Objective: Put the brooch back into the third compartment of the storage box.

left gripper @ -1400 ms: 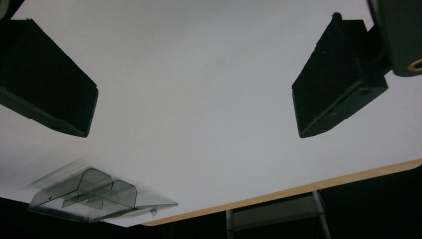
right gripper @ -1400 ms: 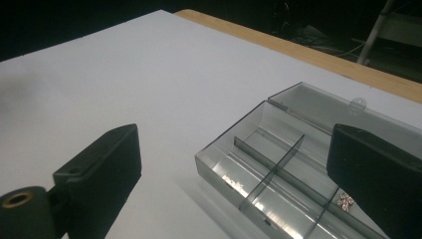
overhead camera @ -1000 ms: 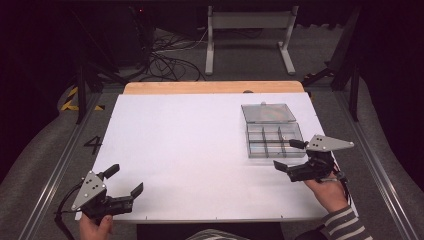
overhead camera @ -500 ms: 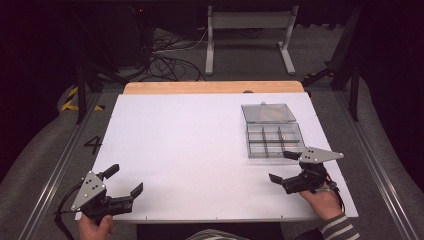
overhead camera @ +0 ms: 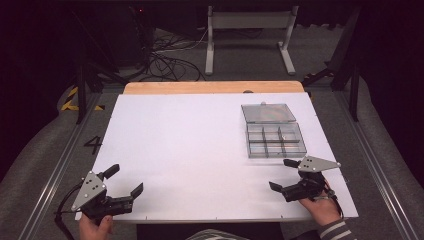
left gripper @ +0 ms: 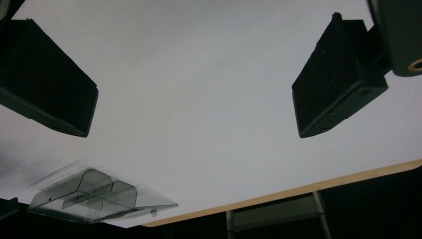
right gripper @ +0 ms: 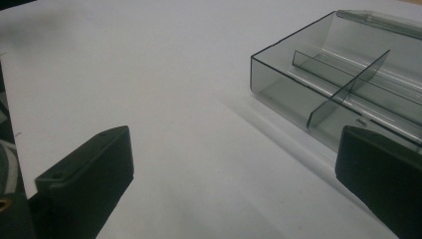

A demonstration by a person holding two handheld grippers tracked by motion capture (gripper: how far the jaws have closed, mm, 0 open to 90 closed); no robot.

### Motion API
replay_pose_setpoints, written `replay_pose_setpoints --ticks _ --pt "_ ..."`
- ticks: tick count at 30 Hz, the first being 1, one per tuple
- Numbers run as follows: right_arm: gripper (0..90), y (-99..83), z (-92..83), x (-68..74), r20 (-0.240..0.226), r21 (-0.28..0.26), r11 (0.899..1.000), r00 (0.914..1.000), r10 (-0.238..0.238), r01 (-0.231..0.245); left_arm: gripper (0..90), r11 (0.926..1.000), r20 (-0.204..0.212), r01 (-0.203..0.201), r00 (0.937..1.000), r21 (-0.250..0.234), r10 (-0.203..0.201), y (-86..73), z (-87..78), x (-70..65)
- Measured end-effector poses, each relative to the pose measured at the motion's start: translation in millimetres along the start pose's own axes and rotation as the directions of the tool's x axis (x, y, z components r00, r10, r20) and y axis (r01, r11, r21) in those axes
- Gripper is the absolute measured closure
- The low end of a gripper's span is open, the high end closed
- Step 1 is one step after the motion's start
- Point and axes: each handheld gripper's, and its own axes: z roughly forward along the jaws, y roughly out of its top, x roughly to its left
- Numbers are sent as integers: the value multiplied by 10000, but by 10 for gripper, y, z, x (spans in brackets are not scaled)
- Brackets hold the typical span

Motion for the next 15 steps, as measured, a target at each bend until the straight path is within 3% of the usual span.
replay_pose_setpoints --ticks 10,15 --pt "21 -118 54 43 -221 188 9997 9997 -134 139 48 9999 9 -161 9999 17 161 5 -6 1" --pt "11 -100 51 23 -211 -47 10000 9998 -41 40 48 10000 43 -89 10000 2 89 3 -9 -1"
